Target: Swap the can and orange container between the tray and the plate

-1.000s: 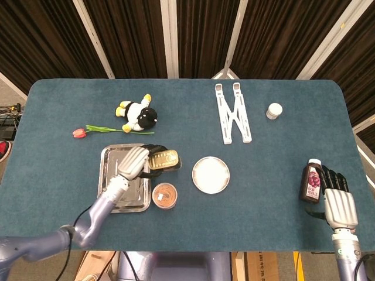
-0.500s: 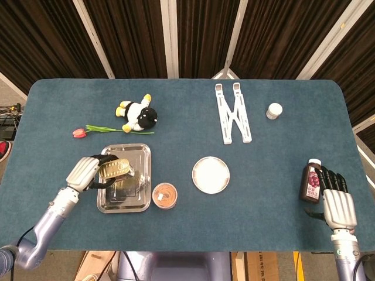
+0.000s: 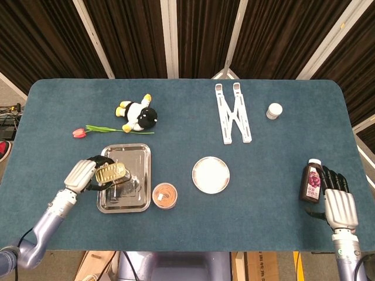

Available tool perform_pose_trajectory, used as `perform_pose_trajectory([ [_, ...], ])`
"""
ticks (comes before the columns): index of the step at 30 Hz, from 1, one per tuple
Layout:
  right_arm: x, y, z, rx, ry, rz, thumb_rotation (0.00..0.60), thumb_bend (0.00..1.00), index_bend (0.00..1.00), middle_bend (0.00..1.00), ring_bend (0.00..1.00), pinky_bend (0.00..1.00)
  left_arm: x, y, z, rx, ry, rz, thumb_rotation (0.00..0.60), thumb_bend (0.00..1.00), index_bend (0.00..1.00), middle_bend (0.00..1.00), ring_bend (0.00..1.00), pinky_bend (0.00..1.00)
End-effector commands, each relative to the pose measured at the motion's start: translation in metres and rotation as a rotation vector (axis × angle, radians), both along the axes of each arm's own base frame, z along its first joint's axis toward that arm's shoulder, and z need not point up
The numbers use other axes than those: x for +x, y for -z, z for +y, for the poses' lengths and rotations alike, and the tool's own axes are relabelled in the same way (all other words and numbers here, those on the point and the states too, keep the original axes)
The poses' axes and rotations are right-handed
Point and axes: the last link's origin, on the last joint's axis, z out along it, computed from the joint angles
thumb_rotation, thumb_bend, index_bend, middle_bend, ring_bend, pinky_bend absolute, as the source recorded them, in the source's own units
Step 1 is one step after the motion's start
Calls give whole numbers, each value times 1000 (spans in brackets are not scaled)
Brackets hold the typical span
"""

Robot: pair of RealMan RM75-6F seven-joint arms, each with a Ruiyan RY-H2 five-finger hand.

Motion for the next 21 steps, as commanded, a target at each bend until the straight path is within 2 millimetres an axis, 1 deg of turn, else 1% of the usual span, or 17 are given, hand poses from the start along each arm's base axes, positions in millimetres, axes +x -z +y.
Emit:
perform_pose_trajectory([
  [1,0,0,0,2,1,-1,600,77,0,0,0,0,5,9,4,4,12,11,600,359,373,359,263,316],
  [3,0,0,0,1,1,-2,600,77,0,0,0,0,9,13,5,-2,19,8,600,342,371,357,262,316],
  [5,0,0,0,0,3,-3,600,77,0,0,0,0,12,17,7,-5,25,-4,600,284,366,333,239,309],
  [7,0,-1,0,-2,6,-6,600,77,0,0,0,0,15,20,7,-5,34,-4,600,223,341,263,166,260],
  [9,0,-1,0,-4,11,-11,600,78,0,0,0,0,15,21,4,-23,43,13,600,142,264,135,48,167],
  [11,0,-2,0,-5,12,-15,600,78,0,0,0,0,10,16,1,-28,40,53,600,89,200,49,3,109],
  [12,0,-3,1,-6,13,-16,600,78,0,0,0,0,8,11,-1,-18,37,73,600,64,176,20,0,86],
  [14,0,-3,1,-6,15,-18,600,78,0,0,0,0,6,-5,-7,26,36,91,600,33,156,1,0,70],
  [17,-1,-3,1,1,15,-18,600,78,0,0,0,0,2,-38,-24,158,32,143,600,10,151,0,0,57],
  [18,-1,-3,1,6,13,-17,600,78,0,0,0,0,0,-49,-32,206,24,162,600,10,151,0,0,53],
  [20,0,-1,1,30,0,-14,600,78,0,0,0,0,-7,-79,-56,332,-6,214,600,15,151,0,0,53],
  [21,1,0,1,45,-10,-16,600,78,0,0,0,0,-10,-89,-66,376,-20,240,600,20,151,0,0,55],
])
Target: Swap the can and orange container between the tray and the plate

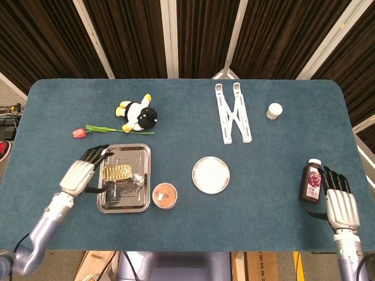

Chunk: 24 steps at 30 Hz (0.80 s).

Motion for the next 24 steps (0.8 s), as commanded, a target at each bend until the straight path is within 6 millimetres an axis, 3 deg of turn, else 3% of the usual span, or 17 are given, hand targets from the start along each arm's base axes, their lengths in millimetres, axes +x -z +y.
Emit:
perform_pose_trajectory([
  [1,4,5,0,49,-32,-10,600,78,0,0,0,0,-19,-67,-52,276,-73,122,600,23,151,0,0,56],
  [5,25,19,-6,183,-127,-128,600,78,0,0,0,0,-34,-93,-82,357,-163,196,600,44,136,0,0,64],
  [10,74,39,-34,327,-294,-188,600,78,0,0,0,0,-32,-106,-96,358,-186,223,600,67,131,0,0,71],
  [16,135,73,-59,470,-402,-290,600,77,0,0,0,0,-36,-113,-92,361,-202,199,600,74,132,0,0,76],
  [21,171,102,-74,549,-445,-326,600,78,0,0,0,0,-39,-113,-87,381,-216,219,600,74,134,0,0,76],
  [24,182,115,-78,568,-456,-327,600,77,0,0,0,0,-39,-112,-85,391,-215,224,600,74,146,0,0,76],
])
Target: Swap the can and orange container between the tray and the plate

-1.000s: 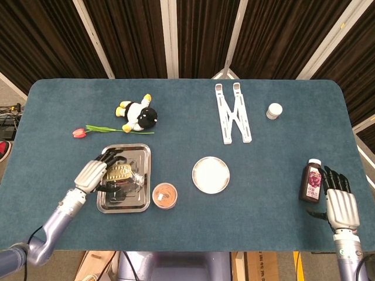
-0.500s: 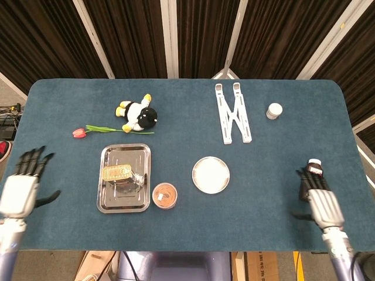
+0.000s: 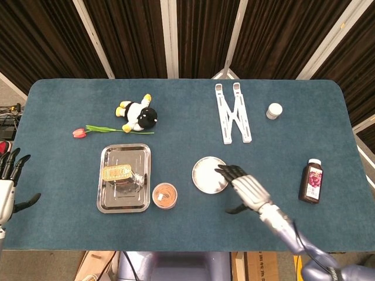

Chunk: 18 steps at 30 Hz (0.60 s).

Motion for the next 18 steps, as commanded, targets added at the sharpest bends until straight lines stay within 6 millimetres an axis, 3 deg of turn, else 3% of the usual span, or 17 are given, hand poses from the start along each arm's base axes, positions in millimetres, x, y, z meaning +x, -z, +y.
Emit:
perform_pose_trajectory([
  [1,18,17,-6,25,-25,-5,600,77,0,0,0,0,0,1,1,6,0,2,600,74,149,0,0,76],
  [8,39,46,-10,41,-56,9,600,77,0,0,0,0,-2,0,4,22,0,-26,600,75,160,0,0,76],
  [18,67,72,-14,43,-80,25,600,77,0,36,47,0,-3,-1,6,59,0,-50,600,76,156,0,0,78],
])
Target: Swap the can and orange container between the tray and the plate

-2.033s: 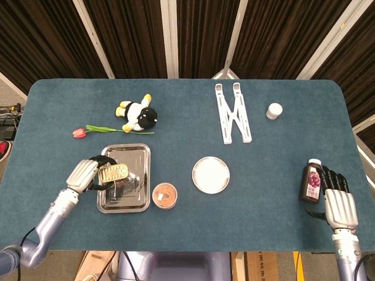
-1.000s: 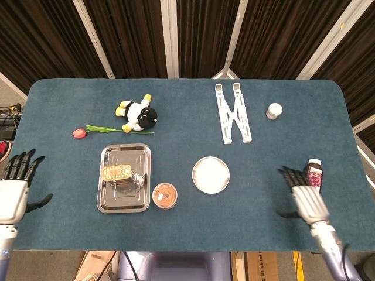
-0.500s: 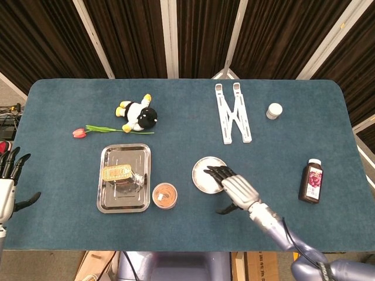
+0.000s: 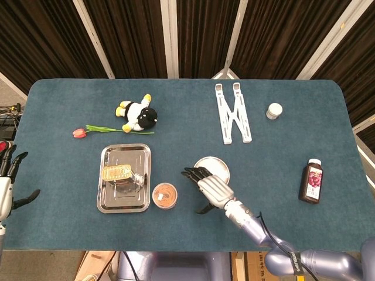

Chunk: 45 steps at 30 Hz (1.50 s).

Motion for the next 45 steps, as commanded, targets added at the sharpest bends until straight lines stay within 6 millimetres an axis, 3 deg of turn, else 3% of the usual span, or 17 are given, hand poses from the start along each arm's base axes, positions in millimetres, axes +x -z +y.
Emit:
perform_pose_trajectory([
  [1,12,11,-2,-8,-11,10,600,76,0,38,53,0,-2,0,0,12,-8,-2,600,76,156,0,0,78],
  [4,20,18,-2,-3,-8,9,600,77,3,58,80,0,-3,-2,1,13,-17,-11,600,76,157,0,0,78],
  [12,42,32,3,-32,-20,0,600,77,152,182,189,0,-6,-4,3,16,-29,-29,600,96,155,0,0,78],
  [18,55,45,7,-42,-28,15,600,76,202,222,229,0,-7,-6,5,22,-39,-50,600,97,153,0,0,78],
  [25,60,55,6,-63,-19,43,600,77,258,246,262,0,-8,-10,4,43,-46,-76,600,110,154,0,0,85],
  [30,60,58,6,-72,-15,58,600,67,316,325,380,0,-6,-9,3,31,-33,-99,600,121,154,0,0,88],
  [39,53,46,2,-101,20,75,600,106,374,368,436,0,-6,-10,2,28,-37,-120,600,121,157,0,0,97],
  [45,40,12,-16,-183,60,65,600,113,374,369,436,0,-8,-12,4,36,-40,-126,600,121,157,0,0,97],
])
